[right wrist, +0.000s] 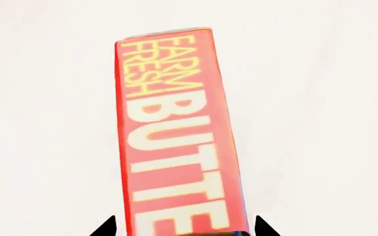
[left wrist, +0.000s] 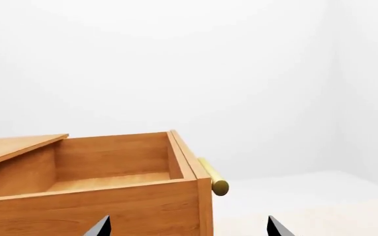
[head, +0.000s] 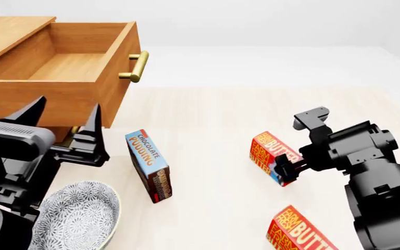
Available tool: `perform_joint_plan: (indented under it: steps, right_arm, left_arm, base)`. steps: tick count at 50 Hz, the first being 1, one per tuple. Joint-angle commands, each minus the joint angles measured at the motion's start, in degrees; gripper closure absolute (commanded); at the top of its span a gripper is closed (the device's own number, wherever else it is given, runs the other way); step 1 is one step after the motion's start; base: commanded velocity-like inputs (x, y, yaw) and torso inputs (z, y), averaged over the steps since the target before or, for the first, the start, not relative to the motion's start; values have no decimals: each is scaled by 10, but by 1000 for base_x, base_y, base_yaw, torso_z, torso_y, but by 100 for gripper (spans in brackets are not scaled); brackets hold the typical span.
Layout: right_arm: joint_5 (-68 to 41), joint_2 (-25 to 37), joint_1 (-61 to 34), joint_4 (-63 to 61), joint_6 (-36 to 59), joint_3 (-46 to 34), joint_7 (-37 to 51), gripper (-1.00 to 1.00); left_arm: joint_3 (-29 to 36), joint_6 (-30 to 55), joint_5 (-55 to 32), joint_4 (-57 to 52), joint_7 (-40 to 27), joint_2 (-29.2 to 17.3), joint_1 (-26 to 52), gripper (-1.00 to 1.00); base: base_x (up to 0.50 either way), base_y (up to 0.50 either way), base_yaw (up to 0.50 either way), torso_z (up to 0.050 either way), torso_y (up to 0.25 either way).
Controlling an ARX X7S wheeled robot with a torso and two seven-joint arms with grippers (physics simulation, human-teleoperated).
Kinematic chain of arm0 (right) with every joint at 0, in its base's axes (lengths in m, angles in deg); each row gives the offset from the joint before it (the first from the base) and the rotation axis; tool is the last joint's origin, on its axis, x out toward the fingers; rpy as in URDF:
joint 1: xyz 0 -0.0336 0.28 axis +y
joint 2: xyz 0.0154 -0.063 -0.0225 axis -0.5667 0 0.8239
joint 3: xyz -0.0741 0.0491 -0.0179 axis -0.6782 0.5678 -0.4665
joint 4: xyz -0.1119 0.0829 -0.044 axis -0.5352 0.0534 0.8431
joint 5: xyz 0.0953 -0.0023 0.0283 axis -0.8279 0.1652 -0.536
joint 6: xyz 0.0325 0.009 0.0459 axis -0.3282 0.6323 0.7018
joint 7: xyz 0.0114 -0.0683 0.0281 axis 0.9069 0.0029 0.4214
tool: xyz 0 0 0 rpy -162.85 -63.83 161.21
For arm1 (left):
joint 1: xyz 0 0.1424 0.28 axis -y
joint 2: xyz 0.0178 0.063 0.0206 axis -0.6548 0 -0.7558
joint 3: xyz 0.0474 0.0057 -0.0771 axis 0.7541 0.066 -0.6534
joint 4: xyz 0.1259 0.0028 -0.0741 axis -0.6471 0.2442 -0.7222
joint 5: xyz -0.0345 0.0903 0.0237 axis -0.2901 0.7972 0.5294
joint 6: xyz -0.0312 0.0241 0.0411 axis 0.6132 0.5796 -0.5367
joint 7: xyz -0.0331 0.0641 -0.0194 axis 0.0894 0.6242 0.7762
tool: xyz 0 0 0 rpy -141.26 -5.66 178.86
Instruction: Put the butter at the front in the top drawer of the cabinet and close it.
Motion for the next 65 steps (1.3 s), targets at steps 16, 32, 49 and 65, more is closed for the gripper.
perform_joint_plan:
  steps: [16, 32, 49, 65]
  right_arm:
    - [36, 1, 2, 3, -39, 66, 16, 100]
    - [19, 84, -29, -334, 82, 108, 45, 100]
    - [62, 148, -14, -660, 190, 73, 79, 100]
    - [125, 180, -65, -752, 175, 4, 93, 100]
  left_arm:
    - [6, -16, -1, 10, -3, -2, -11, -100]
    - [8, 9, -12, -12, -12, -12, 3, -100]
    - [40, 90, 2, -62, -35, -77, 86, -100]
    - [418, 15, 161, 130, 62, -248, 509, -100]
  base:
    - [0, 0, 0, 0, 0]
    - [0, 0, 0, 0, 1]
    - [0, 0, 0, 0, 1]
    - [0, 0, 0, 0, 1]
